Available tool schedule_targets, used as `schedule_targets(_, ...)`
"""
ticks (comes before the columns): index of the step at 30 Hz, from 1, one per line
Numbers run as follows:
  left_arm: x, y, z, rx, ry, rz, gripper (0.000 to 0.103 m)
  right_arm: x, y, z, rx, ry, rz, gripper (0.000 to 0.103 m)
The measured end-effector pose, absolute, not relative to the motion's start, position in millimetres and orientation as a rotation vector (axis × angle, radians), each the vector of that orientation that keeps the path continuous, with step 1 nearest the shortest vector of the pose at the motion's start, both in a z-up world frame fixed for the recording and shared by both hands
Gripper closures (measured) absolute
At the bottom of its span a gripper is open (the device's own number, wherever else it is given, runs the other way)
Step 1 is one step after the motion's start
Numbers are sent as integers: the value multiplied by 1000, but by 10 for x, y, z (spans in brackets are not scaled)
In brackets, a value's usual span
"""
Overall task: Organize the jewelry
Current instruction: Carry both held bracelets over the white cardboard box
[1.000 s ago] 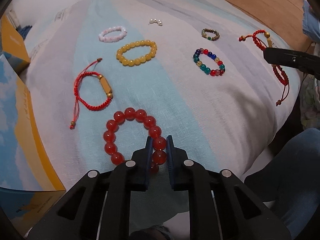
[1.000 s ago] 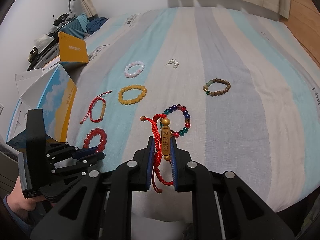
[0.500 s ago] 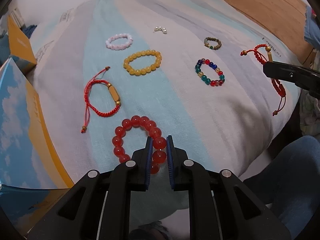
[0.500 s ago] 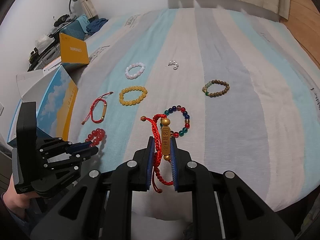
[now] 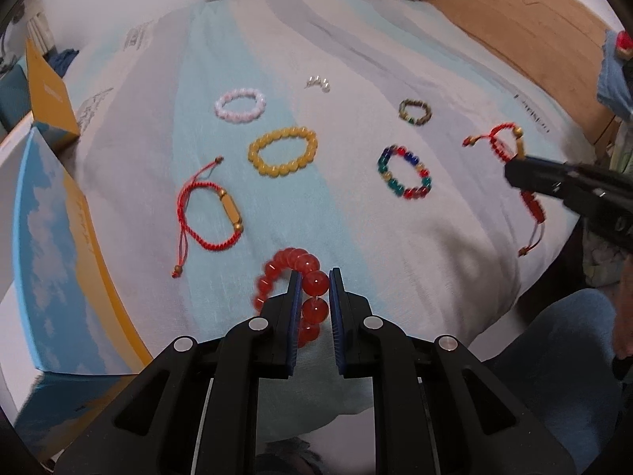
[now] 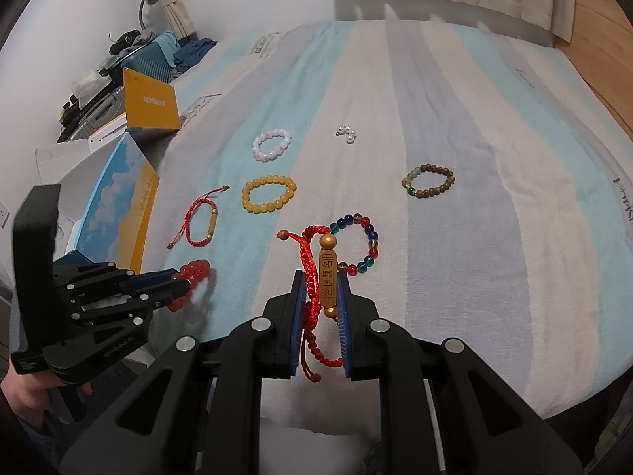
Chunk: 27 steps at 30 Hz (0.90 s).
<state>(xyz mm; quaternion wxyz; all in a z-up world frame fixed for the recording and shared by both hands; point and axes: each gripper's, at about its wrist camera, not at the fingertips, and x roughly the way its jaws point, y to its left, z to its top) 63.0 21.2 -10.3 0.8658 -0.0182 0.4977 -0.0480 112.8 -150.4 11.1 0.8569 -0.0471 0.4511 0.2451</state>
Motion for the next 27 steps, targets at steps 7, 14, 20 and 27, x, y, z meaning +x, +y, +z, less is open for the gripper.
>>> schedule_targets(7,584,226,159,-55,998,-85,90,1097,-1479,220,-106,932,518,89)
schedule_targets(14,563,276,347,-72,984,-86,90,1072,-1439,369,-112,911,522,89)
schedule_targets(20,513,371,565,-73,953,-74,90,1036,-1329,540,-122,887,534,89)
schedule_targets(27,414,575,875,-84,919,-47,90,981,-1127,767,-132,860,564,89)
